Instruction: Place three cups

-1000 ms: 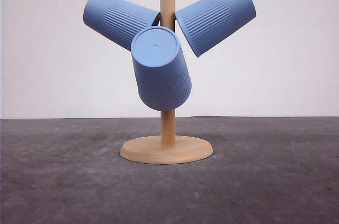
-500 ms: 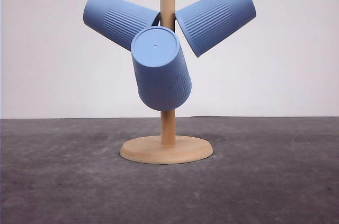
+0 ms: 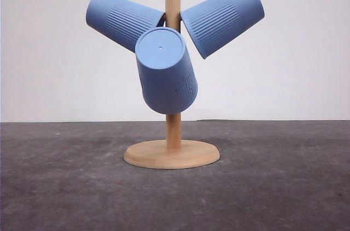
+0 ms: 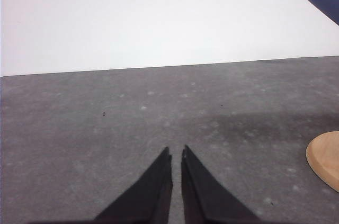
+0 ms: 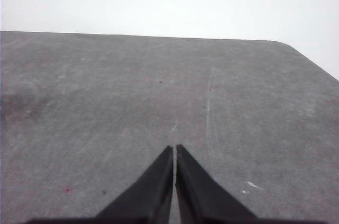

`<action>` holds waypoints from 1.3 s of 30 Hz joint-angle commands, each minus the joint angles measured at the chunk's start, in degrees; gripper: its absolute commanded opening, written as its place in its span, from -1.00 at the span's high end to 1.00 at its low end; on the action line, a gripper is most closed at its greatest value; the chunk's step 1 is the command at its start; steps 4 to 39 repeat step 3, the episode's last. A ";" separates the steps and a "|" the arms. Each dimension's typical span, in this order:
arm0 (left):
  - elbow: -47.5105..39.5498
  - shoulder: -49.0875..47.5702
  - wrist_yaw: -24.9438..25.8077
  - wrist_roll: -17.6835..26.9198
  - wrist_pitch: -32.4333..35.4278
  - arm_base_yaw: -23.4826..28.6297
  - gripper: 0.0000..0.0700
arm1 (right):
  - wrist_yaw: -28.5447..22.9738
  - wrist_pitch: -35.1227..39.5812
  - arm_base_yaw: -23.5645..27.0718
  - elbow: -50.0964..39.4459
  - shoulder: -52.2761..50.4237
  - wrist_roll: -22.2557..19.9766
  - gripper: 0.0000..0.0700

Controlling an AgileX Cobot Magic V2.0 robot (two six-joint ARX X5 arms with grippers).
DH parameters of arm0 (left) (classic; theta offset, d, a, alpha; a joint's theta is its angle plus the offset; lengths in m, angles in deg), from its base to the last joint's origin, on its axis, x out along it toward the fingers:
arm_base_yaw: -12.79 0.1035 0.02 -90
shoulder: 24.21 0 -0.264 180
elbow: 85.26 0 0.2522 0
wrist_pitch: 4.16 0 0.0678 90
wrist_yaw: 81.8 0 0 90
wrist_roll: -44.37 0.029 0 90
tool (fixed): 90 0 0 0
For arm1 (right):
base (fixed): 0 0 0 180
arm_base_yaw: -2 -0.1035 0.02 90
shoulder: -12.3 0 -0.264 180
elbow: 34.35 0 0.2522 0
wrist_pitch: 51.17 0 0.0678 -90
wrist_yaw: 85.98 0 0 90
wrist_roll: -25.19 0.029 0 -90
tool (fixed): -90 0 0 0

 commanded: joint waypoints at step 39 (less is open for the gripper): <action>-0.81 -0.09 -0.15 -0.13 0.45 0.04 0.94 | -0.02 0.72 -0.04 -0.09 0.01 -0.19 0.99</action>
